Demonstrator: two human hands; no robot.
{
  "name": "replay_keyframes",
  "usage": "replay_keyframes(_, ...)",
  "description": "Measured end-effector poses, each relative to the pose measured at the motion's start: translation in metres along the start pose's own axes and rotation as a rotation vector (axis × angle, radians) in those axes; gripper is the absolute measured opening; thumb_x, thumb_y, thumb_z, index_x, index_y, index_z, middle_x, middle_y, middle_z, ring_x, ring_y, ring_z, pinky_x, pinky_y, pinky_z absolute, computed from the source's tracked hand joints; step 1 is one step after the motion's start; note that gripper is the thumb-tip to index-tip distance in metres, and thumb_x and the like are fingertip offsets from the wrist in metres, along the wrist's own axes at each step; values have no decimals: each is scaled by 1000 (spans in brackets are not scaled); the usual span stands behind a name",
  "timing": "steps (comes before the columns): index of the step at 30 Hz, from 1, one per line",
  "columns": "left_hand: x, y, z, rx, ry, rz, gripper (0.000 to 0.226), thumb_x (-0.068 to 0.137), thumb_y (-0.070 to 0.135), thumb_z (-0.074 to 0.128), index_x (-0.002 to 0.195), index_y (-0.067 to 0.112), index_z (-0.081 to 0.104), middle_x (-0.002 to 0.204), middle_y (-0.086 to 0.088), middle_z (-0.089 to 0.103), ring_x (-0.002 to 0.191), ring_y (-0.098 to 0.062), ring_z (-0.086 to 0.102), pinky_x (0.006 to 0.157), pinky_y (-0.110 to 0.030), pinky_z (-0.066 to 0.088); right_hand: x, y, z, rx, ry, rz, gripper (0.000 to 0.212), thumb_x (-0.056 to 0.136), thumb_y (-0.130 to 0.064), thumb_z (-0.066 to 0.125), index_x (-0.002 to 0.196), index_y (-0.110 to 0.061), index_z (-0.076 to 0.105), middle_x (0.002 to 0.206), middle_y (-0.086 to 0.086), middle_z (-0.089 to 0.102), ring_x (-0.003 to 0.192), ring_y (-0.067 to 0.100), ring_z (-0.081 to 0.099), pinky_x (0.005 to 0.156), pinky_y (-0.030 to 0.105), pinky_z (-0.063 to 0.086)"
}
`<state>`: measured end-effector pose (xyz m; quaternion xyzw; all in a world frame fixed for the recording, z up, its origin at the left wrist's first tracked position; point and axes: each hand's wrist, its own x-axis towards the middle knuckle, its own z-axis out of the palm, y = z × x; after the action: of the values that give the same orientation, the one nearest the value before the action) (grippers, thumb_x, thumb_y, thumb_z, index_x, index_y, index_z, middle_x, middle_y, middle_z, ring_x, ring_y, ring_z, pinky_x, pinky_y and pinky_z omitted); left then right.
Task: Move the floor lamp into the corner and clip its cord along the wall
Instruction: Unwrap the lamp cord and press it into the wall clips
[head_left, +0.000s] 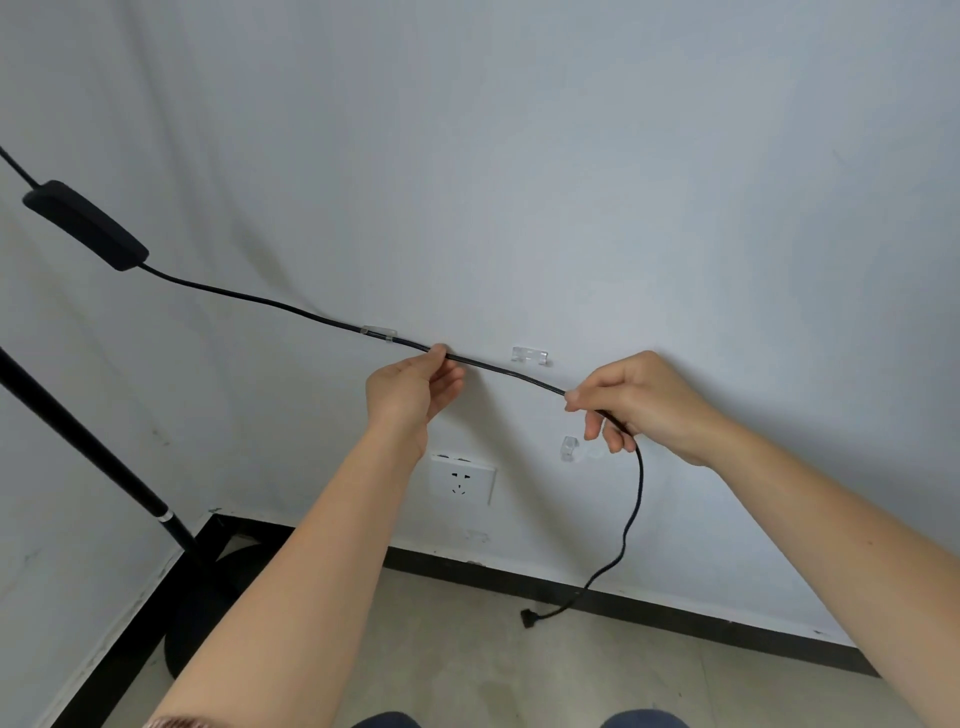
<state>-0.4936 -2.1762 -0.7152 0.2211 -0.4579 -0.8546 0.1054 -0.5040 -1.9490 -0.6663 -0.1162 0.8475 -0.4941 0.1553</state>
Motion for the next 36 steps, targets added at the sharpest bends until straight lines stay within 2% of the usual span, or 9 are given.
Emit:
replay_keyframes(3, 2, 2, -1, -22, 26, 6, 8, 84, 8, 67, 79, 1, 67, 69, -8, 66, 55, -15, 67, 54, -21, 57, 1, 0, -4, 84, 52, -19, 7, 81, -10, 68, 80, -7, 75, 54, 6, 63, 38, 18, 48, 41, 25, 36)
replay_keyframes(6, 0, 0, -1, 0, 21, 3, 9, 85, 9, 67, 79, 2, 67, 66, -6, 67, 53, -15, 67, 53, -22, 57, 1, -3, -5, 72, 99, -42, 9, 80, -10, 70, 81, -15, 77, 51, 2, 63, 37, 15, 43, 38, 21, 34)
replay_keyframes(10, -11, -7, 9, 127, -144, -42, 9, 84, 12, 68, 79, 4, 69, 64, -4, 70, 54, -13, 68, 54, -22, 57, 2, -9, -4, 25, 134, -54, 12, 78, -9, 70, 78, -18, 79, 48, -2, 62, 34, 10, 33, 37, 17, 30)
replay_keyframes(13, -18, -14, 22, 133, -198, -76, 9, 84, 9, 67, 80, 1, 67, 66, -6, 71, 55, -13, 69, 55, -22, 58, 3, -12, -3, -43, 179, -65, 12, 78, -9, 69, 76, -17, 78, 47, -4, 63, 30, 3, 37, 35, 12, 30)
replay_keyframes(19, -20, -18, 31, 11, -185, -187, 8, 86, 7, 65, 81, 0, 67, 62, -6, 73, 57, -15, 71, 53, -22, 58, 5, -19, -2, -90, 210, -83, 10, 77, -9, 68, 75, -15, 76, 44, -6, 63, 30, 2, 37, 33, 12, 29)
replay_keyframes(25, -19, -19, 34, 0, -184, -217, 10, 86, 11, 64, 80, 3, 67, 65, -7, 75, 58, -16, 72, 52, -22, 58, 12, -30, -1, -120, 287, -130, 12, 77, -11, 67, 69, -16, 75, 44, -9, 65, 39, 7, 43, 44, 20, 36)
replay_keyframes(29, -17, -18, 34, 30, -192, -227, 12, 86, 16, 65, 81, 5, 67, 66, -6, 75, 59, -15, 72, 51, -23, 57, 16, -32, -2, -150, 316, -150, 14, 77, -12, 66, 66, -18, 73, 45, -9, 65, 33, 3, 41, 39, 18, 36)
replay_keyframes(32, -16, -17, 33, 53, -192, -222, 12, 86, 17, 65, 80, 6, 67, 66, -5, 75, 60, -16, 72, 51, -23, 57, 17, -29, -3, -186, 330, -144, 13, 78, -12, 65, 68, -17, 73, 54, -5, 68, 32, 1, 43, 40, 18, 39)
replay_keyframes(36, -14, -14, 32, 77, -195, -201, 11, 85, 18, 67, 80, 8, 68, 68, -4, 76, 62, -17, 73, 52, -23, 58, 16, -19, -4, -192, 331, -131, 13, 78, -11, 64, 68, -14, 71, 60, 1, 71, 29, 1, 46, 33, 10, 35)
